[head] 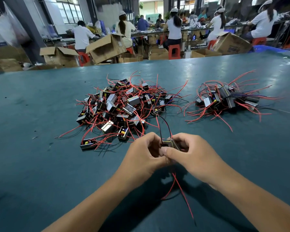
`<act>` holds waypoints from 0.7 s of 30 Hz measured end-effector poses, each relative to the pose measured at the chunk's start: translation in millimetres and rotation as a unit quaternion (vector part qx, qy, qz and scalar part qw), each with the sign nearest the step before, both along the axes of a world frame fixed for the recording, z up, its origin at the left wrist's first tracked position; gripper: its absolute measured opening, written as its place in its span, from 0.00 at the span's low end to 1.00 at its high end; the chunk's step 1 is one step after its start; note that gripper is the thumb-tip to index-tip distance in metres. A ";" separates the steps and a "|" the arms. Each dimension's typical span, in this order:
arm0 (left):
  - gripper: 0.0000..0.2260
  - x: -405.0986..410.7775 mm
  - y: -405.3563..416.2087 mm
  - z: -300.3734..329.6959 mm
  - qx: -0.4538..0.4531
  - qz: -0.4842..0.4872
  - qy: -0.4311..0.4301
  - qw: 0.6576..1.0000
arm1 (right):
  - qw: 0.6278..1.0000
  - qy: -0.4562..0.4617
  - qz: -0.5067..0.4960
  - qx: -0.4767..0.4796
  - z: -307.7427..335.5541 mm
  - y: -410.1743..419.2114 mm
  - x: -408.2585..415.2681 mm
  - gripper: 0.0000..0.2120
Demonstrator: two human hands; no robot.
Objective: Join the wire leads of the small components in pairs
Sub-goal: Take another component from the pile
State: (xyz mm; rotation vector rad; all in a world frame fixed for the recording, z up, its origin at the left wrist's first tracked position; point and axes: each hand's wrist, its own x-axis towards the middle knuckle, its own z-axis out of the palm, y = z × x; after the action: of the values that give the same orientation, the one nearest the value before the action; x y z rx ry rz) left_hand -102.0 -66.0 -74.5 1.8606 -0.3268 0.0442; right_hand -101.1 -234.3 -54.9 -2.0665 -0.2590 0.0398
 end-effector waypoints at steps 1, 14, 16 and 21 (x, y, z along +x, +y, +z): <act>0.18 -1.0 -0.9 -0.3 -0.009 -0.017 0.003 1.000 | 1.000 -0.008 -0.008 -0.021 -0.3 -2.2 1.5 0.14; 0.03 18.5 19.8 -11.4 0.032 0.037 0.023 0.999 | 0.866 -0.194 -0.233 -0.398 62.7 -99.3 134.6 0.14; 0.03 19.9 20.3 -13.2 0.054 0.036 0.009 0.998 | 0.835 -0.180 -0.255 -0.452 63.7 -112.2 168.3 0.20; 0.05 21.6 24.7 -14.8 0.079 0.033 -0.006 0.996 | 0.807 -0.121 -0.214 -0.537 39.9 -125.1 209.1 0.24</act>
State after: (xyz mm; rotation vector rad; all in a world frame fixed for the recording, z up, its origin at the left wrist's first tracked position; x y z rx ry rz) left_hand -80.3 -41.2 -89.3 2.0281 -0.2838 0.0774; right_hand 108.0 -359.4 -15.0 -3.2287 0.1454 -0.4604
